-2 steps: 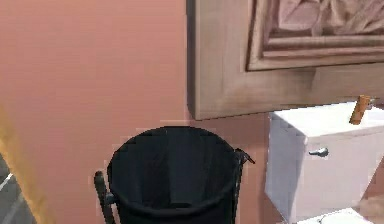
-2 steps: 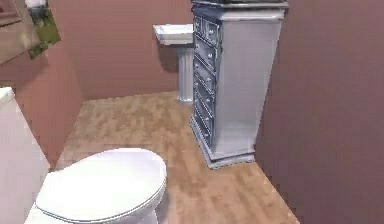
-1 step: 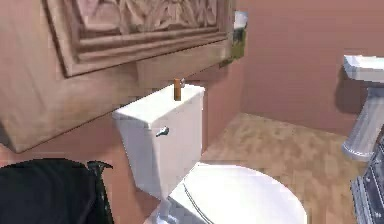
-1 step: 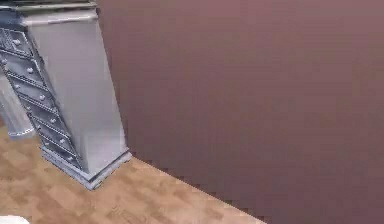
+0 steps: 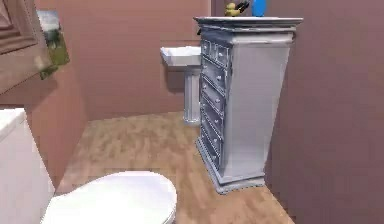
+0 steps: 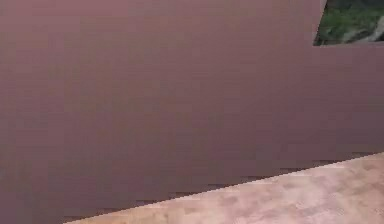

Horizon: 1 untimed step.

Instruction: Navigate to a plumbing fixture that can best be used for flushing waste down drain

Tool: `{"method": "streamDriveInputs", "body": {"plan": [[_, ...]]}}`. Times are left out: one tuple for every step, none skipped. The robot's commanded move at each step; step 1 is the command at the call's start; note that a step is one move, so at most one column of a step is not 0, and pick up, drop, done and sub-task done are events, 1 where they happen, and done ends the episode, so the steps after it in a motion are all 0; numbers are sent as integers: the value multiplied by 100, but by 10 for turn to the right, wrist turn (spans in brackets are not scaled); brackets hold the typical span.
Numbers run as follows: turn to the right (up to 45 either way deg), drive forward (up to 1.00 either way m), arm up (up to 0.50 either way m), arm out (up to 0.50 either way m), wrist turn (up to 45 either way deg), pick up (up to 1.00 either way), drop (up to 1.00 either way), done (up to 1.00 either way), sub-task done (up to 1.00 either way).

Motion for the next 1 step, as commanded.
{"method": "streamDriveInputs", "body": {"plan": [[450,0,0,0,0,0,0,0,0]]}}
